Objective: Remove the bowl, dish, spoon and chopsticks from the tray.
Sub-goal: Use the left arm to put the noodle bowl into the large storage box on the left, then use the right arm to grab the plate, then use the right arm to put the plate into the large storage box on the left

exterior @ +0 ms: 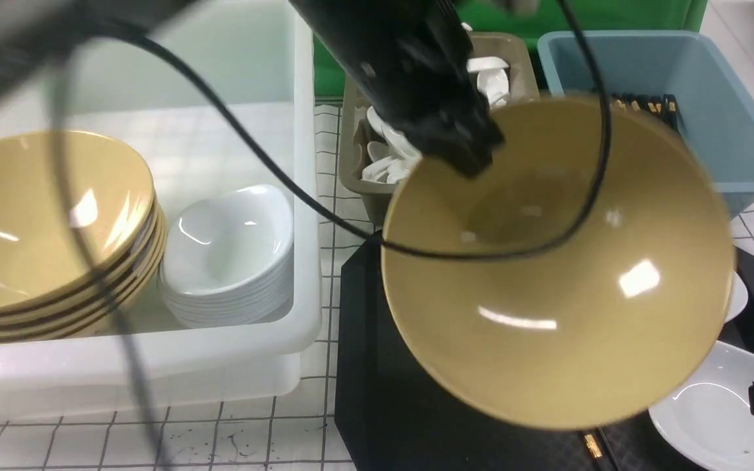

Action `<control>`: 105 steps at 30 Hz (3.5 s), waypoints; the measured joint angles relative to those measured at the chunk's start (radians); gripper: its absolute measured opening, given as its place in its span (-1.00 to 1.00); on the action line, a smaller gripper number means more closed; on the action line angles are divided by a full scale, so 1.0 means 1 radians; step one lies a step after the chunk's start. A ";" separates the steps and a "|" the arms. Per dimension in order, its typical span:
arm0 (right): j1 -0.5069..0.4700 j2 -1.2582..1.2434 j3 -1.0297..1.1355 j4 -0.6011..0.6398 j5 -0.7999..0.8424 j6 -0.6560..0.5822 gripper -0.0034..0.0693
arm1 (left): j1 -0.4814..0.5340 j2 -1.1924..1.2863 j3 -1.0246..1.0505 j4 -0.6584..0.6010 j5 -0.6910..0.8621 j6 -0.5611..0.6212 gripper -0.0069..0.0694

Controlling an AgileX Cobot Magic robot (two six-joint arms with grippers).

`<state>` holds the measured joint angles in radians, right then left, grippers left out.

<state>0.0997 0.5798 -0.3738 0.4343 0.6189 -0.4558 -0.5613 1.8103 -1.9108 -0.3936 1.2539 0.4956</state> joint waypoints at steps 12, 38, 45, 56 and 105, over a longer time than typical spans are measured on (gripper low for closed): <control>0.000 0.000 0.000 0.000 0.000 0.003 -0.75 | 0.763 -0.421 0.356 0.056 -0.071 -0.144 -0.81; 0.000 0.079 -0.106 -0.116 0.193 0.157 -0.33 | 1.060 -0.495 0.647 0.136 -0.328 -0.307 0.70; 0.000 0.291 -0.363 -0.319 0.364 0.280 0.33 | 0.920 -0.781 0.592 -0.029 -0.377 -0.212 0.07; 0.000 0.725 -0.458 -0.538 0.201 0.294 0.47 | 0.455 -0.969 0.925 -0.046 -0.481 0.016 -0.83; 0.559 1.412 -1.545 -0.076 0.256 0.261 -0.66 | 0.363 -1.544 1.513 1.480 -0.834 -1.384 -0.83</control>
<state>0.6584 1.9917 -1.9191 0.3579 0.8751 -0.1946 -0.1982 0.2664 -0.3974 1.0868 0.4198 -0.8887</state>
